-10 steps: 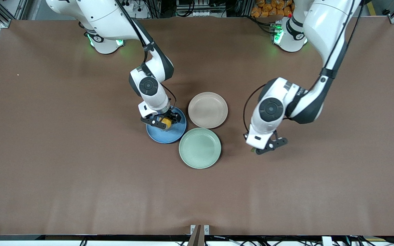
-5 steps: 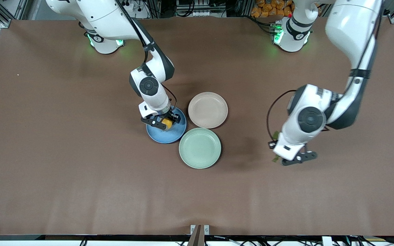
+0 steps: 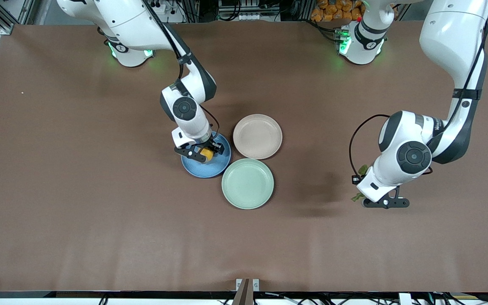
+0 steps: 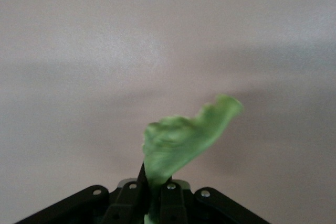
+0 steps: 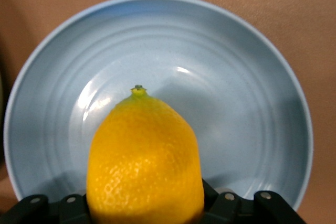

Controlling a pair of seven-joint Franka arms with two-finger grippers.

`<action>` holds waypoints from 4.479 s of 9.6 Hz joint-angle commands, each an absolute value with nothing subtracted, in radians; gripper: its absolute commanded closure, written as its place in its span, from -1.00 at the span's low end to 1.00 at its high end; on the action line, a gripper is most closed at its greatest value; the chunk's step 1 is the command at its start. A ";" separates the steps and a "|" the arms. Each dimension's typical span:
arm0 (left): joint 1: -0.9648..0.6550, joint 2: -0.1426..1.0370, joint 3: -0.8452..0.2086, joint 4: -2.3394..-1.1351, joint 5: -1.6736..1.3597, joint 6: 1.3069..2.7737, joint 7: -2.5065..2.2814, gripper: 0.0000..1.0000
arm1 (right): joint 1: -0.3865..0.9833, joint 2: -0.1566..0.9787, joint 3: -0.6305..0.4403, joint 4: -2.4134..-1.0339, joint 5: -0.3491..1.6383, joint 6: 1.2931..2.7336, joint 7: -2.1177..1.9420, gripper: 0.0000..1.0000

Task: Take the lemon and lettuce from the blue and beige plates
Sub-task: 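Lower and release the lettuce while the right gripper lifts the lemon, then raise the left gripper away while the right gripper carries the lemon off, then lower the lemon onto the table and open the right gripper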

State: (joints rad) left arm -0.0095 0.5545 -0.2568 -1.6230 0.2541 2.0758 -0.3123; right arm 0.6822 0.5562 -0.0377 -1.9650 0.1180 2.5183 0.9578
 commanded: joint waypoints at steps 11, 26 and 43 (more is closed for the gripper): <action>-0.128 0.355 -0.137 -1.805 0.125 2.088 -0.265 -1.00 | 0.448 0.555 -0.040 -1.606 0.130 2.004 0.631 0.34; -0.110 -0.015 -0.100 -1.829 0.025 1.898 -0.204 -1.00 | 0.127 0.359 -0.093 -1.978 0.078 2.195 -0.132 0.38; -0.106 0.023 -0.092 -1.512 -0.038 1.503 -0.127 -1.00 | 0.109 0.443 -0.166 -2.223 0.098 2.591 -0.275 0.27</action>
State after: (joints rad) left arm -0.1086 0.0184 -0.1012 -1.5342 -0.0122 1.5274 -0.1580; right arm 0.1277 0.4440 -0.1785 -2.2135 0.0954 2.5748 -0.2747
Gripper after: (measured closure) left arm 0.000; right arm 0.476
